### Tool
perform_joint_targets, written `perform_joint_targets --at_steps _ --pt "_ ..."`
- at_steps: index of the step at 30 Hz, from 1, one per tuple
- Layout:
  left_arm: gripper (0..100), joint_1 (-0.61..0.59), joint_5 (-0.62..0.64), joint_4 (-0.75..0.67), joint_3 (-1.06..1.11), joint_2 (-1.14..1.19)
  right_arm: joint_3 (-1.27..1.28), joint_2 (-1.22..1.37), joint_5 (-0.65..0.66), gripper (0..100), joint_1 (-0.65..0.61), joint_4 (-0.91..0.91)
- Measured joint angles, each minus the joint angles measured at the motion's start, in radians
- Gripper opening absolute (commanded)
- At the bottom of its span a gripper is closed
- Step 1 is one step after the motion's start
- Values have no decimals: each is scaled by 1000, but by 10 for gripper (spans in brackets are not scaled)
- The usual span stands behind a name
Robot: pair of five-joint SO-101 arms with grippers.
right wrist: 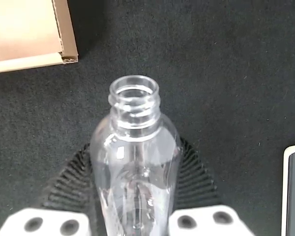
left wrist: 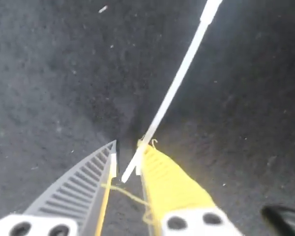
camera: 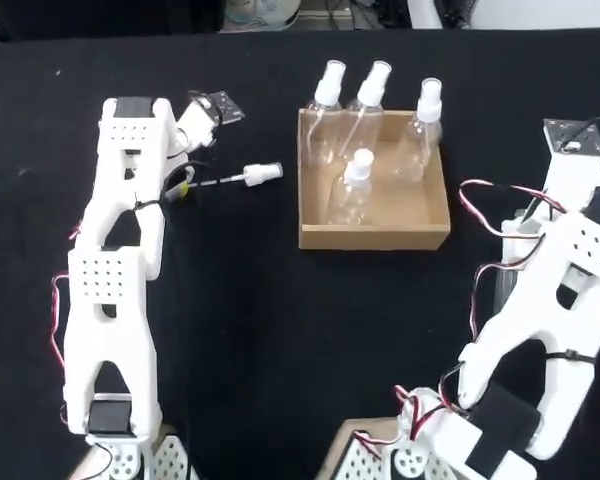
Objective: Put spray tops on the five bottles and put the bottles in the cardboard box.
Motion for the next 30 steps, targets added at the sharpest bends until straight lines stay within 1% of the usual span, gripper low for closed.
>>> perform_joint_targets --at_steps 1,6,12,14,17,19,30 --pt "28 3 0 0 0 0 0 0 0 11 0 0" --pt "28 5 0 64 -2 0 0 0 0 11 0 0" --pt "32 5 0 78 -2 0 0 0 0 11 0 0" --pt "76 5 0 78 -2 0 0 0 0 11 0 0" --pt "190 5 0 78 -2 0 0 0 0 11 0 0" --pt "233 5 0 78 -2 0 0 0 0 11 0 0" --pt "234 9 0 83 -149 5 0 0 0 11 0 0"
